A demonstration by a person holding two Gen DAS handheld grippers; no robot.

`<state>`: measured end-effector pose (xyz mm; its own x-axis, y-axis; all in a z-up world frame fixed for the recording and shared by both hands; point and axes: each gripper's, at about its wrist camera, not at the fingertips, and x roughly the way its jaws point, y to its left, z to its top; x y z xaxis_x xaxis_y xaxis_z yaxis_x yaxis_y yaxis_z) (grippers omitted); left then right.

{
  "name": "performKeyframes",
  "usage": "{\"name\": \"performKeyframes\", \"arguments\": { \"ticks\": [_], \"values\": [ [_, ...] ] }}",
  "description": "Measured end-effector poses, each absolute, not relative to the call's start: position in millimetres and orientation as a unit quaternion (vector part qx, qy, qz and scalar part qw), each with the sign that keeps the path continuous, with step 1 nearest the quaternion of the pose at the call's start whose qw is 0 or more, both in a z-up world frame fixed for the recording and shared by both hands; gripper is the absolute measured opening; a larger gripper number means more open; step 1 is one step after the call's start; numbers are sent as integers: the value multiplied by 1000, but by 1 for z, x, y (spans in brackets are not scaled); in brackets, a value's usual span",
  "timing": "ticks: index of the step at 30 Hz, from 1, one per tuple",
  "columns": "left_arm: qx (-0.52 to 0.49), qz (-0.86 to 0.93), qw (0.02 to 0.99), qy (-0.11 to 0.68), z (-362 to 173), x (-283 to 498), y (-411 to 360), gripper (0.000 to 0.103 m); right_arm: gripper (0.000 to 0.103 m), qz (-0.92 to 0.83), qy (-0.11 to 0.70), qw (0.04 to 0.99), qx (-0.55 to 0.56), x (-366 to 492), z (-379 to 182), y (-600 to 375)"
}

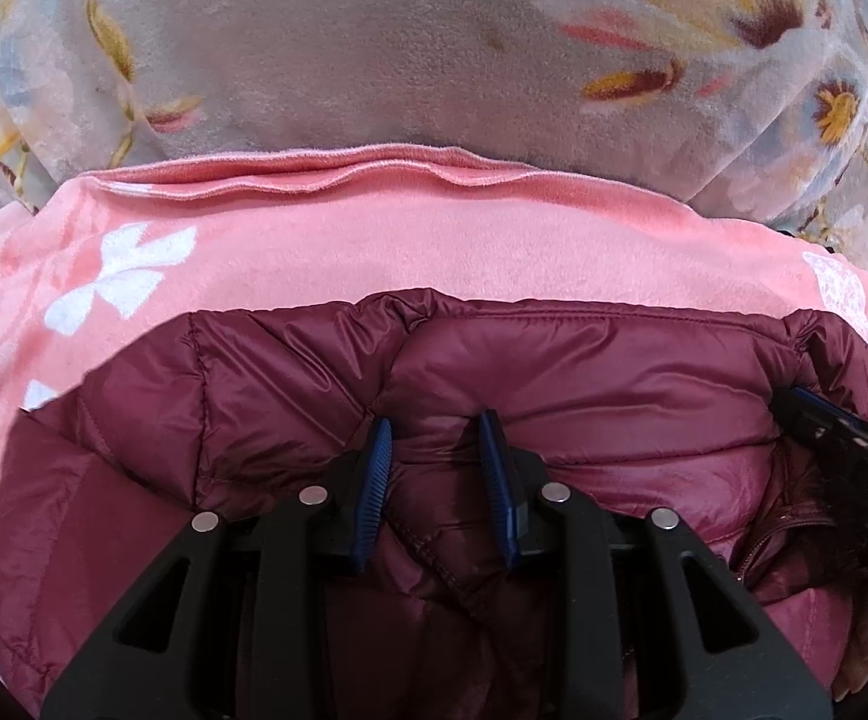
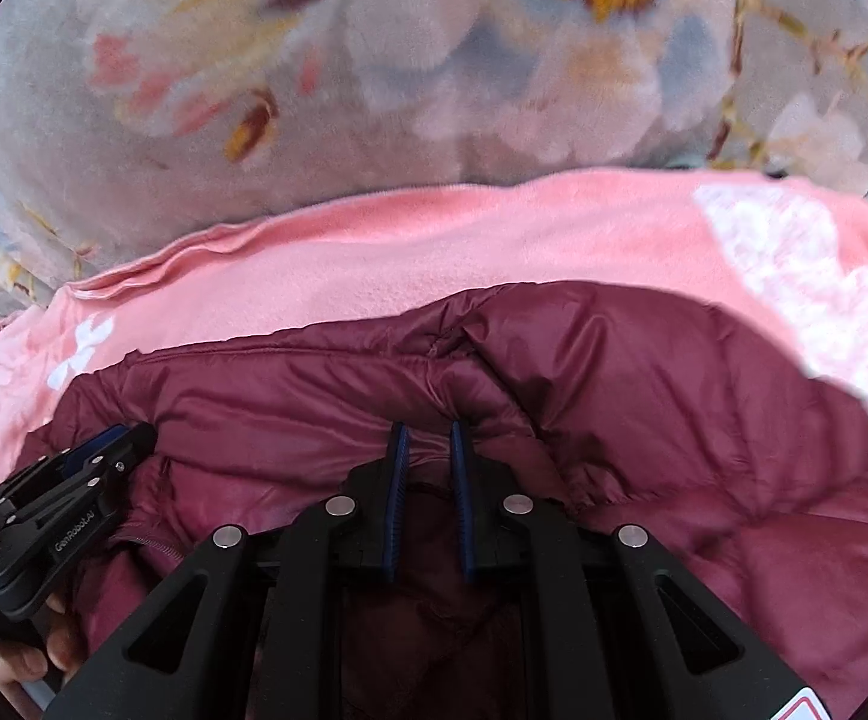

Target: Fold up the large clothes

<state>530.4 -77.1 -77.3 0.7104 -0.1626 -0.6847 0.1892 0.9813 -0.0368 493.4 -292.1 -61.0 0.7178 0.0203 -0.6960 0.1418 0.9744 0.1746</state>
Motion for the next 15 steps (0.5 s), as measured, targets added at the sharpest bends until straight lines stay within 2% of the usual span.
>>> {"name": "performKeyframes", "arguments": {
  "ticks": [1,2,3,5,9,12,15],
  "values": [
    [21,-92,923,374,-72,526,-75,34,24,-38,367,923,107,483,-51,-292],
    [22,-85,921,380,-67,521,-72,47,28,-38,349,929,113,462,-32,-294],
    [12,-85,919,385,-59,512,-63,56,35,-33,340,932,118,443,-17,-297],
    [-22,-108,919,379,-40,489,-40,57,37,-30,335,935,117,402,8,-301],
    [-51,-130,916,375,-9,427,18,64,53,-34,330,940,83,296,36,-309],
    [-76,-142,907,389,-6,372,65,72,58,-45,335,938,80,215,40,-319],
    [-97,-138,897,408,-19,317,111,74,64,-72,344,931,103,131,28,-334]
  ]
}}
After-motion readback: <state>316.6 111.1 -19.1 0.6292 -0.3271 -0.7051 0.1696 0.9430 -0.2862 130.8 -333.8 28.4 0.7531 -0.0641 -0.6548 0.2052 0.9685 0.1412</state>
